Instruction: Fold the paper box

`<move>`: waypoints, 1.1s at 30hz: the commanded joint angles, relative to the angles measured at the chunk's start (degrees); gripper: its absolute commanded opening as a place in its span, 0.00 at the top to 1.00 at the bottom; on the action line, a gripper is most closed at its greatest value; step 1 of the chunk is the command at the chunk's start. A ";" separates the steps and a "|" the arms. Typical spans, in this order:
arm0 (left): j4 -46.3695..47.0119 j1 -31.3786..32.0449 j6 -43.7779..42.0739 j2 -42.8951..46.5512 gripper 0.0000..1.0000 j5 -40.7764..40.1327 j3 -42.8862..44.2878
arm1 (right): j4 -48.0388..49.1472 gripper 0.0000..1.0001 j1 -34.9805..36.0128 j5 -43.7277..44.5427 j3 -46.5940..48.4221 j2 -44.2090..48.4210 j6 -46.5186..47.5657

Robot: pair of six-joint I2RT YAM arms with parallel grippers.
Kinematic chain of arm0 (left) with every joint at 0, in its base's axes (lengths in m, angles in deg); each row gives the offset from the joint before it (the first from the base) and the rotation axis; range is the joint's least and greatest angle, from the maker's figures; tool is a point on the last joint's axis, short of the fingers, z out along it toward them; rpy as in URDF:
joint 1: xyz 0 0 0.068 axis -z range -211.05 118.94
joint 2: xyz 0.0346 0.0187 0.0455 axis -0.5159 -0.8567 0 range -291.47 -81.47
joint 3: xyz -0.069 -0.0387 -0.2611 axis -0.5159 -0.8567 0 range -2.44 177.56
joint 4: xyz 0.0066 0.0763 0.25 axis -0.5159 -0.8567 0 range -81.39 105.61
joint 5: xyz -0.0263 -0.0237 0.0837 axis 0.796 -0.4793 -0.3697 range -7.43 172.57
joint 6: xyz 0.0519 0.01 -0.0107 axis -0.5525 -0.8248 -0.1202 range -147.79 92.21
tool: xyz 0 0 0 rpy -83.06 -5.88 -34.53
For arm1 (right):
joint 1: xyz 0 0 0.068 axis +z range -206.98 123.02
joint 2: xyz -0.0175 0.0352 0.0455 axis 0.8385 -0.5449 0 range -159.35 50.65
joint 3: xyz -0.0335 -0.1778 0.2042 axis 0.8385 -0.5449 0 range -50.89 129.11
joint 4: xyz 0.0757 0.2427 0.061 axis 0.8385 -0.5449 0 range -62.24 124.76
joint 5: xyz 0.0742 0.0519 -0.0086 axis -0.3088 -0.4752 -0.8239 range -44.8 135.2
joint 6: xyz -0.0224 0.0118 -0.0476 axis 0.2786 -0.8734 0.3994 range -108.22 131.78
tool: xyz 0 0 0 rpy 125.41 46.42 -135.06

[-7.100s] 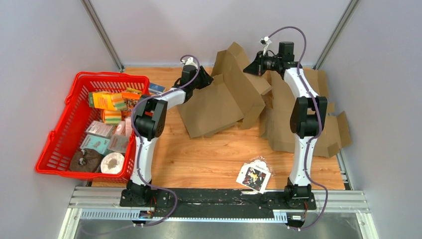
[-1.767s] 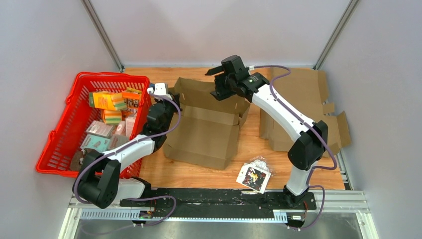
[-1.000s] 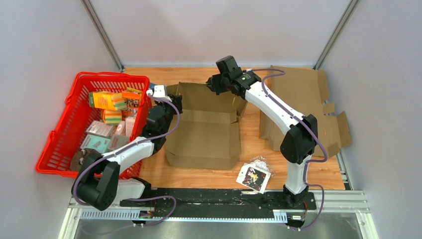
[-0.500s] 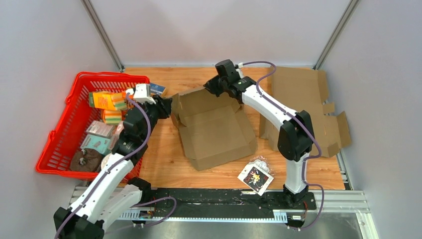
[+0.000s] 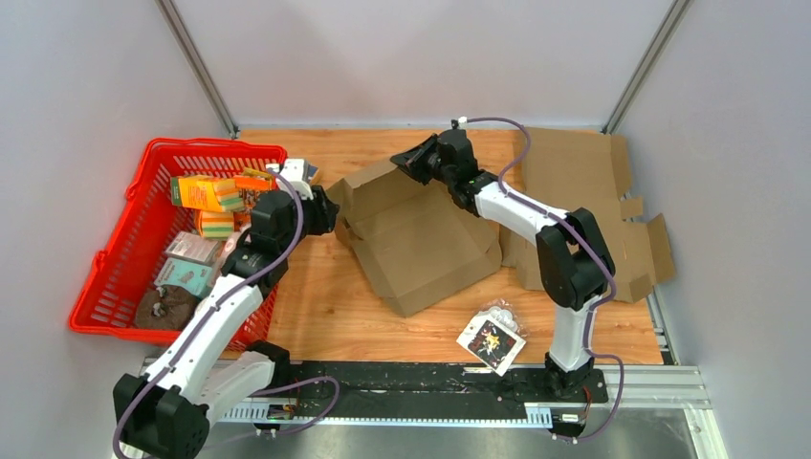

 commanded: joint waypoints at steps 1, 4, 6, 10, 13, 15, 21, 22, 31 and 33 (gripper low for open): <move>-5.51 -0.62 -2.88 3.80 0.53 0.51 1.66 | 17.02 1.00 -2.96 -7.43 -3.36 1.65 3.40; -7.19 -0.53 0.28 7.75 0.54 0.51 -1.93 | 21.69 0.99 -4.89 -11.30 -4.33 -0.11 0.68; -7.36 -0.53 1.69 10.56 0.47 0.52 -3.79 | 23.01 0.97 -6.03 -12.45 -4.68 -0.99 -0.47; -7.80 -0.44 1.96 9.62 0.30 -1.14 -4.69 | 20.39 0.96 -7.09 -14.47 -2.76 -2.74 -3.37; -6.32 0.26 -0.22 4.96 0.29 -3.18 -2.75 | 18.10 0.96 -7.53 -16.05 -0.91 -4.32 -4.43; -3.76 0.44 -3.99 0.48 0.29 -2.91 -1.17 | 17.48 0.98 -7.88 -16.93 -0.03 -5.38 -5.04; -2.27 0.44 -11.91 -12.70 0.24 -0.97 7.35 | 15.64 0.99 -8.23 -17.81 2.16 -6.87 -3.99; -0.70 0.44 -12.62 -13.93 0.23 -0.63 7.01 | 15.38 0.98 -8.23 -17.64 2.52 -6.96 -3.73; 15.57 0.35 -16.24 -21.50 0.31 7.27 6.82 | 13.97 1.00 -8.15 -16.76 3.76 -8.81 -3.64; 17.15 0.44 -14.75 -23.17 0.35 9.12 7.62 | 14.23 1.00 -7.97 -15.36 3.23 -8.64 -4.16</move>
